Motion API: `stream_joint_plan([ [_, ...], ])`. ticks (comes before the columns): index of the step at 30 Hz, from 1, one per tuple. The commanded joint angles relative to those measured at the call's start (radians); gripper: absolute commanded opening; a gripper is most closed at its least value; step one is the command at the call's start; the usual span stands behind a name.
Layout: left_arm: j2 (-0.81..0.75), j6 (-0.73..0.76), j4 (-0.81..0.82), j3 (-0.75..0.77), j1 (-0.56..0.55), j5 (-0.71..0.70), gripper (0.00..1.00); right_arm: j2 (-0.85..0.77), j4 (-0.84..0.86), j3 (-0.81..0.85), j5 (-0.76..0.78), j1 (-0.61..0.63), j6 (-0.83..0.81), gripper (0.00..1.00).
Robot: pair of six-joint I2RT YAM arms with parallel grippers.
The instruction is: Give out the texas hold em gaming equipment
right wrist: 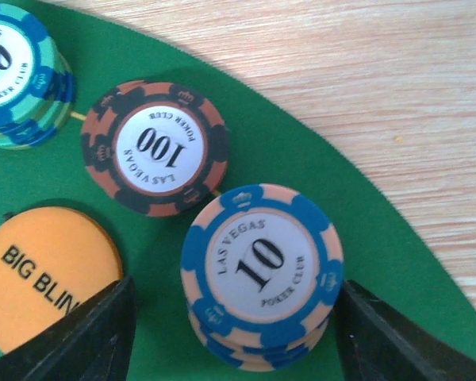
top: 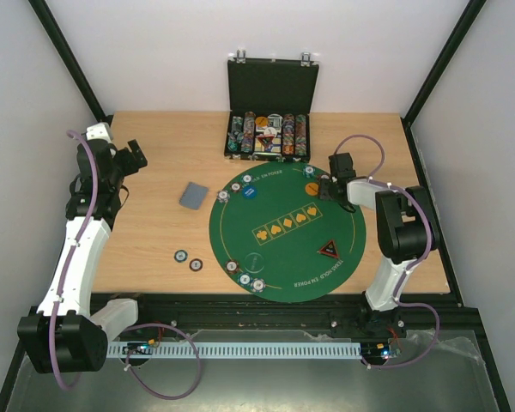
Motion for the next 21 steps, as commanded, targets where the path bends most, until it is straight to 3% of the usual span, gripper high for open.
stream_joint_plan([
  [1, 0.005, 0.008, 0.018, -0.013, 0.003, -0.005, 0.99, -0.058, 0.001, -0.026, -0.047, -0.004, -0.011, 0.7],
  [6, 0.01, 0.013, 0.022, -0.01, 0.002, 0.01, 0.99, -0.123, -0.013, -0.052, -0.067, -0.004, -0.012, 0.87],
  [16, 0.092, 0.053, 0.011, -0.004, -0.082, 0.035, 1.0, -0.281, -0.036, -0.113, -0.044, -0.003, 0.024, 0.93],
  [21, 0.183, 0.017, 0.027, 0.0, -0.093, 0.158, 1.0, -0.399, -0.026, -0.122, -0.091, -0.003, 0.028, 0.98],
])
